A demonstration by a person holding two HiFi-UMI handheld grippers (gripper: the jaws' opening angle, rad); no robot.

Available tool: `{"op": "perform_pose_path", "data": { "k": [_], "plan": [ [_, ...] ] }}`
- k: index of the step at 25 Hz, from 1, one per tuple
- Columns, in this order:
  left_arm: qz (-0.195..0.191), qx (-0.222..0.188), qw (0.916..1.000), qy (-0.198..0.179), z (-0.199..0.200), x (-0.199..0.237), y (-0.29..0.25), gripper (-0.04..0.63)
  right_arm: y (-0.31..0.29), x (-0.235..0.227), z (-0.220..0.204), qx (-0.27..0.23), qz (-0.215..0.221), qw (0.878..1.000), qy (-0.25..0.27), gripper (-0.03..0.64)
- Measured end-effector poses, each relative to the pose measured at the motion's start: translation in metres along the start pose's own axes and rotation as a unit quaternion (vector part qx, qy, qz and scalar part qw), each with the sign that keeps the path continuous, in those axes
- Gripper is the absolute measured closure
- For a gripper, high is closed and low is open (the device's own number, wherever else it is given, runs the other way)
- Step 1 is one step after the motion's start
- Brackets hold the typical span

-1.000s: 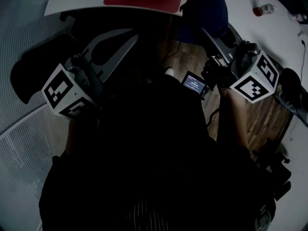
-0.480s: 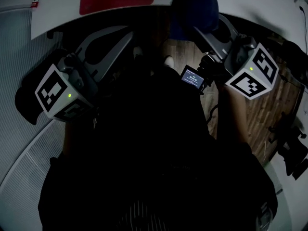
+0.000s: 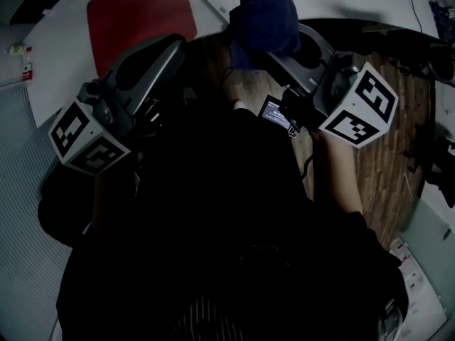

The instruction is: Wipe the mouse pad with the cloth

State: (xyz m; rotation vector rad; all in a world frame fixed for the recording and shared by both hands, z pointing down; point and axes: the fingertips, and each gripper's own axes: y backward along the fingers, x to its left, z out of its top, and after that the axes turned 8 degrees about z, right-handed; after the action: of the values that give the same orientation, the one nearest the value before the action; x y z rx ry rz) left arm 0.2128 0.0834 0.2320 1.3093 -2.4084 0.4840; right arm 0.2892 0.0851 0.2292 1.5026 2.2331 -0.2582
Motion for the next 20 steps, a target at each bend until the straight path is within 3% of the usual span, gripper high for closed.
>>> {"op": "perform_pose_path", "data": {
  "k": [4,9,13,16,20],
  "plan": [
    [-0.037,-0.005,0.9993,-0.002,0.039,0.045,0.016,0.588,-0.059,-0.001,0.015,0.001,-0.029,0.999,0.017,0.552],
    [-0.068,-0.008,0.9976,0.005,0.076,0.129,0.059,0.588,-0.167,0.001,0.020,0.051,-0.030,0.996,0.071,0.552],
    [-0.098,0.042,0.9943,0.001,0.071,0.172,0.090,0.588,-0.227,0.000,0.019,0.072,-0.008,0.996,0.047,0.551],
    [-0.088,0.061,0.9943,0.000,0.047,0.190,0.100,0.587,-0.237,-0.006,0.015,0.087,-0.010,0.995,0.043,0.551],
    [-0.064,0.049,0.9958,0.043,0.046,0.183,0.095,0.587,-0.230,-0.006,0.026,0.107,-0.002,0.993,0.051,0.551]
  ]
}}
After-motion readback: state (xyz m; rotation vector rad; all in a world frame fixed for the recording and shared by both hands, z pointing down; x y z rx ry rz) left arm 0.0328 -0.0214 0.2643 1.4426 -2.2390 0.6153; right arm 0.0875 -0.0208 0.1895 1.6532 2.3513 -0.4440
